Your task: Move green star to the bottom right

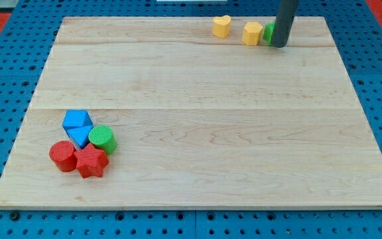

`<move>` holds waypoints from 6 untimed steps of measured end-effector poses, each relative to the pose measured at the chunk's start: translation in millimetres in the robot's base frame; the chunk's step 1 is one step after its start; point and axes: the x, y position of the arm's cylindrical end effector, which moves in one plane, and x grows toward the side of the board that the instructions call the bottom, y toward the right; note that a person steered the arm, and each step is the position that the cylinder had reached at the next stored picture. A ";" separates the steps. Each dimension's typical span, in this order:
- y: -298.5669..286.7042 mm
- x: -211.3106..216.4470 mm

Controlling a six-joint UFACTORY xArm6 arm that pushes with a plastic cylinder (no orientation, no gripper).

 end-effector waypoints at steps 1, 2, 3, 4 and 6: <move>0.1 0.0; 0.7 0.2; 44.0 30.8; 119.7 23.9; 154.3 -78.4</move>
